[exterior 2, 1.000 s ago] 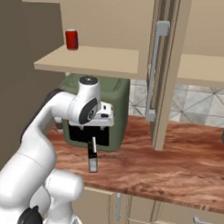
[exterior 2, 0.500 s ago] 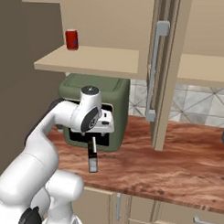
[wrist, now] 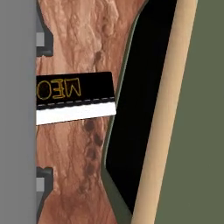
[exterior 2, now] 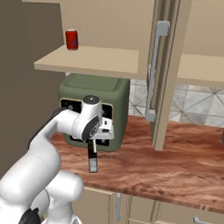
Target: Pick the cereal and canned food from the counter and place them in the cabinets closest to them.
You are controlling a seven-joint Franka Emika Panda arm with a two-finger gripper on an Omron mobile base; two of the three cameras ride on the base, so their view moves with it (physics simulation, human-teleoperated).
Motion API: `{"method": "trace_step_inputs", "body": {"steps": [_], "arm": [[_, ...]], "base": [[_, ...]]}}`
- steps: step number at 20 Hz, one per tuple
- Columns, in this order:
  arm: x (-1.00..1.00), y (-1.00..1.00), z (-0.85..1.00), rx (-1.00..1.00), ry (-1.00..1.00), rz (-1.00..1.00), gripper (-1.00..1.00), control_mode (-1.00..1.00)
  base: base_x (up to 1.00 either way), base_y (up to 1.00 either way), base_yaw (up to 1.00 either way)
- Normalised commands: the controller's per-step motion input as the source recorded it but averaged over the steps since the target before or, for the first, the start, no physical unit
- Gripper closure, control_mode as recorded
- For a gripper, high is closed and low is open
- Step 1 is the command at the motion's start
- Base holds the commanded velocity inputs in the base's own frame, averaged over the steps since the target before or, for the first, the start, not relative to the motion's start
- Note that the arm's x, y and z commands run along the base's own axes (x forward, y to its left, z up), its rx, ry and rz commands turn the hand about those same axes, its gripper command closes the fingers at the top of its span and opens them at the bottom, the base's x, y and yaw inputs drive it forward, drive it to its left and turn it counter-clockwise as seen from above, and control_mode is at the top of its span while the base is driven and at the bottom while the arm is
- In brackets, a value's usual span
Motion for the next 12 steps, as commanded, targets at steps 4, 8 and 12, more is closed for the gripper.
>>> {"method": "trace_step_inputs", "body": {"steps": [4, 8, 12], "arm": [[0.02, 0.0, -0.4, -0.02, 0.01, 0.0, -1.0, -1.0], [0.04, 0.0, -0.38, -0.03, 0.02, 0.0, -1.0, -1.0], [0.05, 0.0, -0.37, -0.02, 0.01, 0.0, -1.0, -1.0]], "base": [[0.0, 0.0, 0.0], [0.0, 0.0, 0.0], [0.0, 0.0, 0.0]]}}
